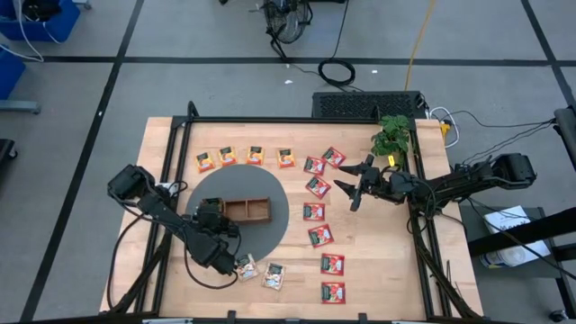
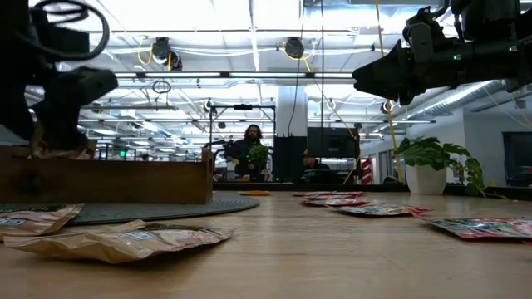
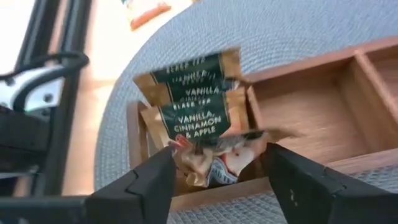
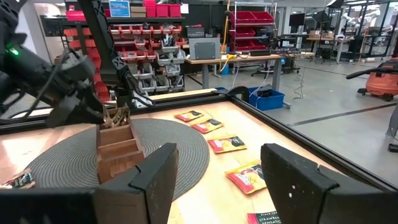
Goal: Pick & Place Tea
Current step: Put the brown tea bag into the left section of the wooden organizer
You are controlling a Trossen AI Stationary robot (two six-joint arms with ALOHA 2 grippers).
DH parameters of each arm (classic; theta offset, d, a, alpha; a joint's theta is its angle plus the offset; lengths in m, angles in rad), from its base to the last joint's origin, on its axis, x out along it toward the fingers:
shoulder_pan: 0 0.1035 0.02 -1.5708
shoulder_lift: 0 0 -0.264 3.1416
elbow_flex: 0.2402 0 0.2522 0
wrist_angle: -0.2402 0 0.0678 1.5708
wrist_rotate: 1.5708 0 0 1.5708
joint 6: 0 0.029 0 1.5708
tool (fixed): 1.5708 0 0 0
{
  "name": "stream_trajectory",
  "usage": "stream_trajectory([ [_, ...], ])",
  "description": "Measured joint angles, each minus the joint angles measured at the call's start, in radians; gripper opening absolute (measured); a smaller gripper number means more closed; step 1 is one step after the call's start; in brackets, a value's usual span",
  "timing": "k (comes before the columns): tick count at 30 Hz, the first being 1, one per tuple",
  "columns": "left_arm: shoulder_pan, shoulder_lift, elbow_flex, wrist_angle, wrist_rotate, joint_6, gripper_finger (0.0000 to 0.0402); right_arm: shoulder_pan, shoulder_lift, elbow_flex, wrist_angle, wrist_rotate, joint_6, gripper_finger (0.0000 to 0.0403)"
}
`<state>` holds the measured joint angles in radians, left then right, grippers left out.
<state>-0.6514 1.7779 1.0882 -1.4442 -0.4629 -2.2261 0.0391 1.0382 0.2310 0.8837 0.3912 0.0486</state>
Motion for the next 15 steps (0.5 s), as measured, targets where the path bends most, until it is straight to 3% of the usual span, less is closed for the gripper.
stream_trajectory([
  [7,0.000,0.000,0.089,-0.127,-0.010,0.028,0.0258,0.000,0.000,0.000,-0.001,0.000,0.000,0.0212],
  [12,0.002,-0.001,0.099,-0.027,-0.021,0.179,0.0248,0.000,0.000,0.000,-0.006,0.000,0.000,0.0212],
  [15,0.011,-0.001,0.097,0.053,0.029,0.287,0.0238,0.000,0.000,0.000,-0.006,0.000,0.000,0.0212],
])
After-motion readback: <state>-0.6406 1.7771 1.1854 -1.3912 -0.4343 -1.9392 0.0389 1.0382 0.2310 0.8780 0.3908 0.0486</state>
